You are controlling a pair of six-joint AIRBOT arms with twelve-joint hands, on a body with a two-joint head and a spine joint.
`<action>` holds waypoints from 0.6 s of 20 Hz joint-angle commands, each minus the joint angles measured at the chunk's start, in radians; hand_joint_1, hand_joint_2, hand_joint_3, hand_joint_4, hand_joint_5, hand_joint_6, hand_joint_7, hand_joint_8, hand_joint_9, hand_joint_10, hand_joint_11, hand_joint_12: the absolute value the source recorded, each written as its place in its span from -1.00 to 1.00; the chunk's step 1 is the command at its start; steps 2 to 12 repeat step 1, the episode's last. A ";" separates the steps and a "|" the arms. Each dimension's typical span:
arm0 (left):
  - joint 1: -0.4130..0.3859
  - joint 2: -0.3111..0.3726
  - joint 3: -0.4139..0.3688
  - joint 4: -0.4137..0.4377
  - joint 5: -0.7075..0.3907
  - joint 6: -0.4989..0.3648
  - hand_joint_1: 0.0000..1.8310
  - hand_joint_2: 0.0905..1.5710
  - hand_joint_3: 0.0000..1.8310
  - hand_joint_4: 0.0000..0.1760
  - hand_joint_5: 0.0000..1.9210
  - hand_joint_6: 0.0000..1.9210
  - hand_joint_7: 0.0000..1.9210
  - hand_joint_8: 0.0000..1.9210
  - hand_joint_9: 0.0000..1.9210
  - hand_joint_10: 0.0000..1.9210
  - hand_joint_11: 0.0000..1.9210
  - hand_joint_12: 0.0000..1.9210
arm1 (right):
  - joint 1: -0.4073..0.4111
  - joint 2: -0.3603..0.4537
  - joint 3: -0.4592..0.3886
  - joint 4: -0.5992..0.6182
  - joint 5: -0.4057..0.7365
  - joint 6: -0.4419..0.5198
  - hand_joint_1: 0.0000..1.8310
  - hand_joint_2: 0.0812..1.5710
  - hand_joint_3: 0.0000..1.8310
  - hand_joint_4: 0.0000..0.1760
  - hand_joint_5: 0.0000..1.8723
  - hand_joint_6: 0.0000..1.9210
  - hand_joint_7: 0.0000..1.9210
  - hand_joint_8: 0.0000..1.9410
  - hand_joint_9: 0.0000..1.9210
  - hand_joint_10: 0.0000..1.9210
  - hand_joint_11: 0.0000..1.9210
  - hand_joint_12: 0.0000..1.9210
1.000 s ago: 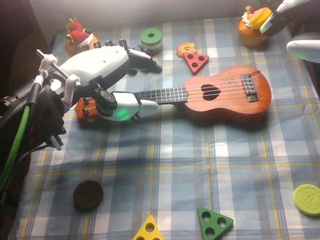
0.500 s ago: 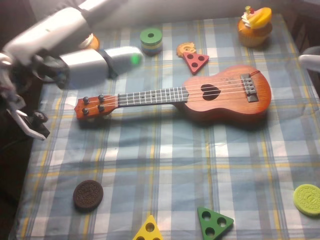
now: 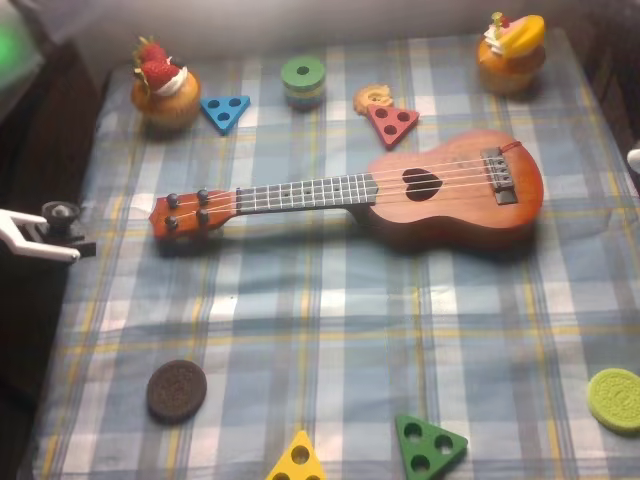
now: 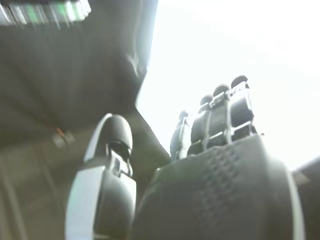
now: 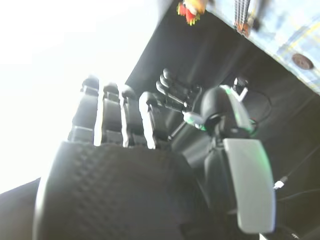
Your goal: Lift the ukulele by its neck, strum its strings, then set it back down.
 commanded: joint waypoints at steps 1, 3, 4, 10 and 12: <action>0.007 0.020 0.004 0.008 -0.152 -0.036 -0.77 0.36 -1.00 0.44 -1.00 -1.00 -1.00 -1.00 -1.00 -1.00 -1.00 -0.89 | -0.006 0.001 -0.001 0.034 0.201 -0.003 -0.44 0.46 -1.00 -0.37 -1.00 -1.00 -1.00 -1.00 -1.00 -1.00 -1.00 -1.00; 0.007 0.020 0.004 0.008 -0.152 -0.036 -0.77 0.36 -1.00 0.44 -1.00 -1.00 -1.00 -1.00 -1.00 -1.00 -1.00 -0.89 | -0.006 0.001 -0.001 0.034 0.201 -0.003 -0.44 0.46 -1.00 -0.37 -1.00 -1.00 -1.00 -1.00 -1.00 -1.00 -1.00 -1.00; 0.007 0.020 0.004 0.008 -0.152 -0.036 -0.77 0.36 -1.00 0.44 -1.00 -1.00 -1.00 -1.00 -1.00 -1.00 -1.00 -0.89 | -0.006 0.001 -0.001 0.034 0.201 -0.003 -0.44 0.46 -1.00 -0.37 -1.00 -1.00 -1.00 -1.00 -1.00 -1.00 -1.00 -1.00; 0.007 0.020 0.004 0.008 -0.152 -0.036 -0.77 0.36 -1.00 0.44 -1.00 -1.00 -1.00 -1.00 -1.00 -1.00 -1.00 -0.89 | -0.006 0.001 -0.001 0.034 0.201 -0.003 -0.44 0.46 -1.00 -0.37 -1.00 -1.00 -1.00 -1.00 -1.00 -1.00 -1.00 -1.00; 0.007 0.020 0.004 0.008 -0.152 -0.036 -0.77 0.36 -1.00 0.44 -1.00 -1.00 -1.00 -1.00 -1.00 -1.00 -1.00 -0.89 | -0.006 0.001 -0.001 0.034 0.201 -0.003 -0.44 0.46 -1.00 -0.37 -1.00 -1.00 -1.00 -1.00 -1.00 -1.00 -1.00 -1.00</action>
